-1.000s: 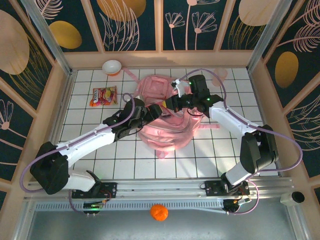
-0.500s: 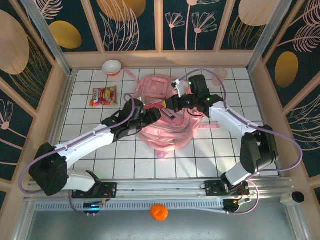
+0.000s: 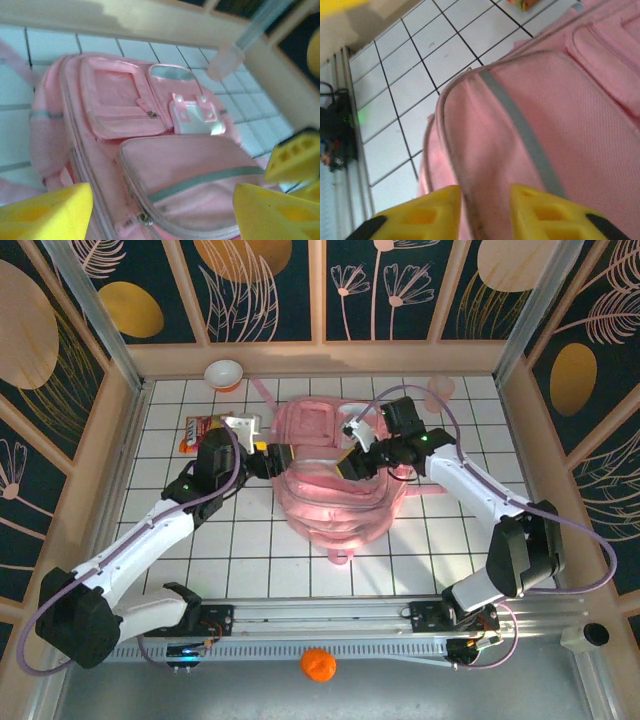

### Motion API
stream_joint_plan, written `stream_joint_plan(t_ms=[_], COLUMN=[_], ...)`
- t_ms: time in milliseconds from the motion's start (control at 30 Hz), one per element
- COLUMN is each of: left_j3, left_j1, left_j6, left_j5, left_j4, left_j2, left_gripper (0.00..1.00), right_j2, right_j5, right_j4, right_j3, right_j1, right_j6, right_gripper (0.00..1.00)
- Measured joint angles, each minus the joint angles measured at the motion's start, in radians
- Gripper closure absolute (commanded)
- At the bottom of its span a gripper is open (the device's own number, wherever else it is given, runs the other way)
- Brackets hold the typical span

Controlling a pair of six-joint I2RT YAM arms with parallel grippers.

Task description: Pack the student bag

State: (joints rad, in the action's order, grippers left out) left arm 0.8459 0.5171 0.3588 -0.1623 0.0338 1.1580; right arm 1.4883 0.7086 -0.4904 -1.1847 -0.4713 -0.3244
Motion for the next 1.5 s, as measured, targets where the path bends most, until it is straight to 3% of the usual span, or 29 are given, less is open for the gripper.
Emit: stream_joint_plan(t_ms=[133, 267, 367, 500, 767, 1067, 1367, 1500], left_j3=[0.058, 0.058, -0.005, -0.039, -0.037, 0.122, 0.209, 0.191], left_j1=[0.000, 0.000, 0.000, -0.024, -0.132, -0.158, -0.158, -0.157], left_j6=[-0.321, -0.657, -0.844, -0.999, -1.153, -1.263, -1.351, -1.356], left_j5=[-0.116, -0.187, -0.198, -0.213, -0.304, -0.410, -0.462, -0.462], left_j4=[0.145, 0.262, 0.271, 0.281, 0.254, 0.293, 0.404, 0.411], left_j2=[0.046, 0.052, 0.039, 0.069, 0.179, 0.397, 0.501, 0.488], left_gripper=[0.25, 0.23, 0.22, 0.23, 0.24, 0.28, 0.64, 0.73], right_j2=[-0.055, -0.227, -0.344, -0.380, -0.500, -0.511, -0.511, -0.511], right_j5=[-0.004, -0.062, -0.143, -0.240, -0.297, -0.300, -0.300, -0.300], right_j4=[-0.018, 0.078, 0.156, 0.192, 0.295, 0.357, 0.360, 0.363], right_j3=[0.010, 0.144, 0.266, 0.351, 0.498, 0.563, 0.567, 0.567], right_j1=[0.005, 0.011, 0.018, 0.018, -0.010, -0.010, -0.010, -0.011], right_j6=[0.077, 0.264, 0.447, 0.654, 0.837, 0.927, 0.935, 0.935], right_gripper=[0.60, 0.57, 0.57, 0.57, 0.56, 0.56, 0.56, 0.56])
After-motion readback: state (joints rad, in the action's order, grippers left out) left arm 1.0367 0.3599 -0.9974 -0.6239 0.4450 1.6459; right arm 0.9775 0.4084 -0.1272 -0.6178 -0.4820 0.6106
